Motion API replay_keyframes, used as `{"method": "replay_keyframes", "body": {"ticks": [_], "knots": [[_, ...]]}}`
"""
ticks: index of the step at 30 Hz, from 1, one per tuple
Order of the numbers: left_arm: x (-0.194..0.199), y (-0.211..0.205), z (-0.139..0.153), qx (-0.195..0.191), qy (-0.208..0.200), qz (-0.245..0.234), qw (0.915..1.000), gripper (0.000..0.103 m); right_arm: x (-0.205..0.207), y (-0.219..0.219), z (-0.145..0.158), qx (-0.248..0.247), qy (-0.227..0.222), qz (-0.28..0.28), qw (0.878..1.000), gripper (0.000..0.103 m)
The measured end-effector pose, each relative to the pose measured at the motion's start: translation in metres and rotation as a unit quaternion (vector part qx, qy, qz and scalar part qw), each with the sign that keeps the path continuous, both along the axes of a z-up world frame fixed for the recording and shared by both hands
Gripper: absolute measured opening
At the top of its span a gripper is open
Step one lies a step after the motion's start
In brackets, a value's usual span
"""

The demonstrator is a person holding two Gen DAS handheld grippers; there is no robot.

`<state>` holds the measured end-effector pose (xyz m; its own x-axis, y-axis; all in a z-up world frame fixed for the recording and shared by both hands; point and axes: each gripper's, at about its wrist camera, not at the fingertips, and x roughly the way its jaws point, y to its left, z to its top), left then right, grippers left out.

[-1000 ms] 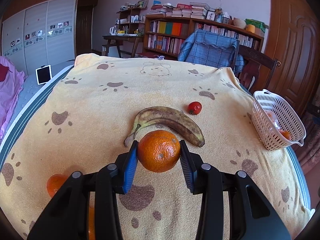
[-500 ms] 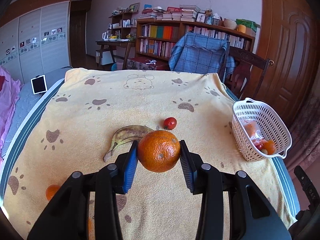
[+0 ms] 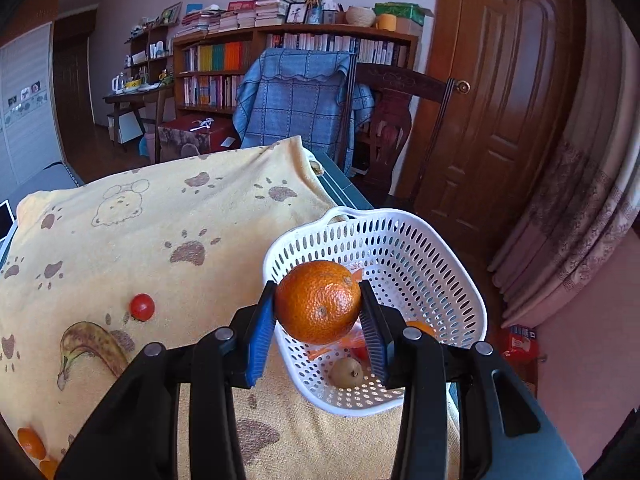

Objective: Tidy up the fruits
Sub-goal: 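Lower the large orange into the white basket and open the left tool, then move both tools back over the remaining oranges and tomato on the towel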

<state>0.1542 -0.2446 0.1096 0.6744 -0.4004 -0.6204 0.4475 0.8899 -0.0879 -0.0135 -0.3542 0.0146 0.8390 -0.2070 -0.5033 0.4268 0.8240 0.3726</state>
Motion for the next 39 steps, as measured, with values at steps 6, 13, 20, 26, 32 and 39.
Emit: {"method": "replay_keyframes", "body": {"ticks": [6,13,20,26,32,39], "knots": [[0.019,-0.044,-0.009,0.023,0.008,-0.029,0.9993,0.041,-0.001,-0.001,-0.001,0.002,-0.005,0.004,1.0,0.08],[0.033,-0.059,-0.01,0.023,0.012,-0.017,0.9995,0.069,-0.001,-0.003,-0.003,0.009,-0.005,0.005,1.0,0.08],[0.031,-0.048,-0.004,0.03,-0.01,-0.015,0.9994,0.083,0.001,-0.003,-0.003,0.007,-0.004,0.004,1.0,0.08],[0.028,-0.031,0.003,0.029,-0.026,-0.001,0.9992,0.087,0.001,-0.005,-0.002,0.009,-0.004,0.001,1.0,0.081],[0.027,-0.006,0.008,0.023,-0.031,0.017,0.9991,0.088,-0.001,-0.005,-0.002,0.01,-0.007,-0.003,1.0,0.08],[0.029,0.024,0.011,0.017,-0.028,0.045,0.9985,0.088,-0.004,-0.006,-0.001,0.01,-0.007,-0.009,1.0,0.08]]}}
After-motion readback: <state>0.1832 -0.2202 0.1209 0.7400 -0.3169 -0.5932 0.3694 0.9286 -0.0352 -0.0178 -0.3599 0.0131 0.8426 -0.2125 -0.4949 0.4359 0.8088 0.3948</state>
